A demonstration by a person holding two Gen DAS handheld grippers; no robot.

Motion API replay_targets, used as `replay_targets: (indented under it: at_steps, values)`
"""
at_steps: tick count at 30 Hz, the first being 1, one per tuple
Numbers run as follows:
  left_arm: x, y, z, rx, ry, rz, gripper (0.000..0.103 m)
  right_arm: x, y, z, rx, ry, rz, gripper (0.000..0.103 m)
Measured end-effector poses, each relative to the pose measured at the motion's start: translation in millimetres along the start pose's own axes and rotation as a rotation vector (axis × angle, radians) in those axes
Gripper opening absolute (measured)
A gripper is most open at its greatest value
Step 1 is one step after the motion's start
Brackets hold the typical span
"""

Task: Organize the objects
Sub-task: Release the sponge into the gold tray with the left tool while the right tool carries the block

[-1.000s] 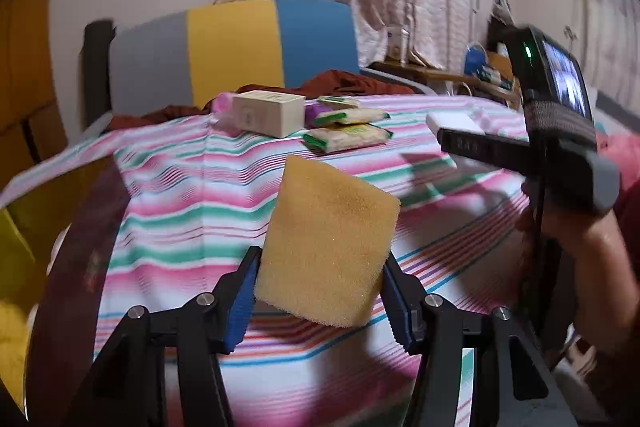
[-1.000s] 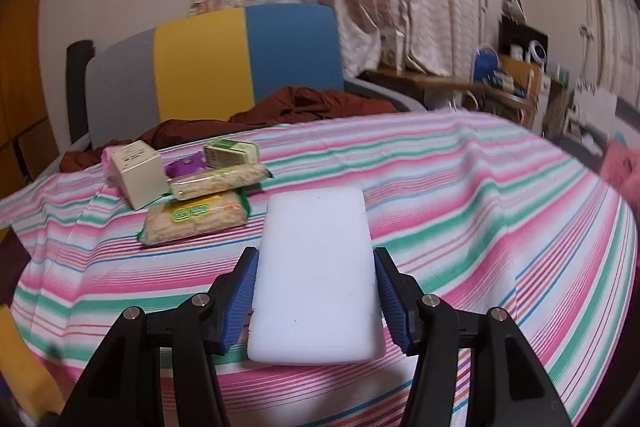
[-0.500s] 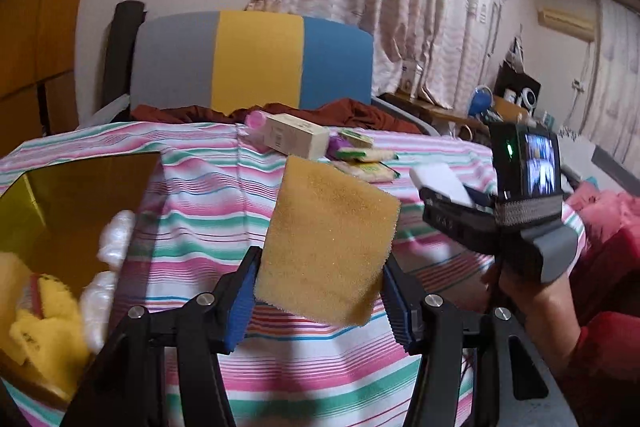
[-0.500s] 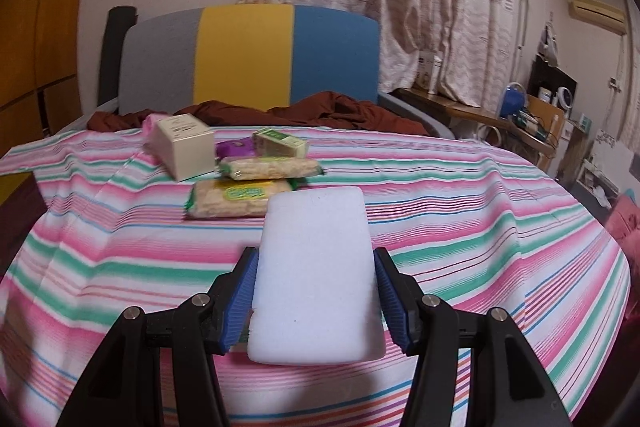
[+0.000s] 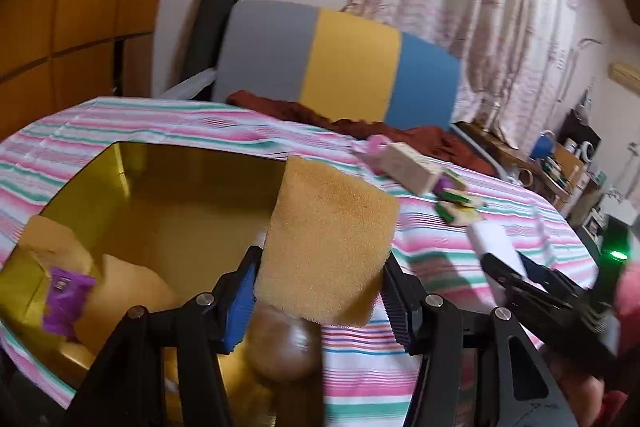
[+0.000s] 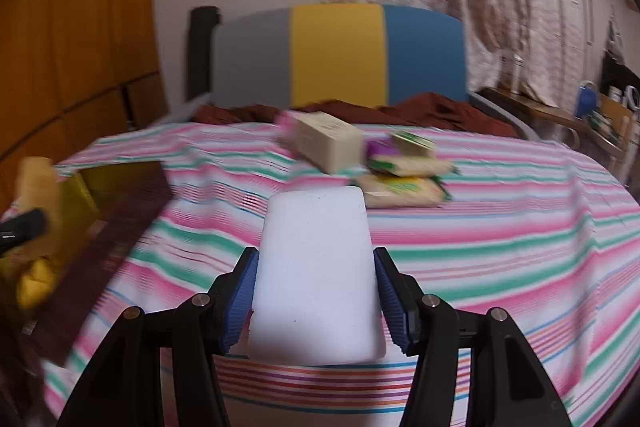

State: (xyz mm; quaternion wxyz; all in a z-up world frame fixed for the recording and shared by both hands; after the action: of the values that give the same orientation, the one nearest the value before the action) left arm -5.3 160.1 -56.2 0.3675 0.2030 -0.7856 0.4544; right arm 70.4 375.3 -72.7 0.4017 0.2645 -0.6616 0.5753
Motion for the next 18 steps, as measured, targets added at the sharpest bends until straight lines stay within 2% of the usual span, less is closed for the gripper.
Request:
replay_targets:
  at_steps: [6, 9, 12, 13, 16, 18]
  values:
    - [11.7, 12.8, 42.4, 0.070, -0.070, 0.058, 0.057, 14.9, -15.2, 43.9, 0.103, -0.004, -0.024, 0.057]
    - [12.6, 21.8, 58.8, 0.091, -0.110, 0.107, 0.058, 17.4, -19.1, 58.1, 0.137, -0.003, -0.020, 0.057]
    - [14.5, 26.2, 68.8, 0.103, -0.141, 0.122, 0.059, 19.6, -22.0, 73.0, 0.166, -0.002, -0.016, 0.057]
    - [15.9, 26.5, 69.8, 0.111, -0.140, 0.120, 0.063, 20.1, -22.7, 75.5, 0.172, -0.003, -0.016, 0.057]
    - [19.0, 20.9, 71.5, 0.121, -0.136, 0.102, 0.085, 22.3, -22.7, 85.0, 0.188, -0.016, -0.018, 0.057]
    - [22.4, 12.4, 73.4, 0.116, -0.134, 0.070, 0.092, 22.3, -21.6, 90.5, 0.199, -0.021, -0.012, 0.057]
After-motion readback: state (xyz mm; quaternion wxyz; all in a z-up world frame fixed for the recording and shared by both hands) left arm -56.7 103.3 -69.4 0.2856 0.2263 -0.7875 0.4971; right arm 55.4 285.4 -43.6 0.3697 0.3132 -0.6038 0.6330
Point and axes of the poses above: each gripper's, at about its wrist camera, not at the fingertips, and y roughly the way its jaws point, z to its left, x to its top, the point moved 5 cm from there along y, roughly the way its jaws point, and after that the axes turned 5 degrees about -y, right-handed, at the moved point
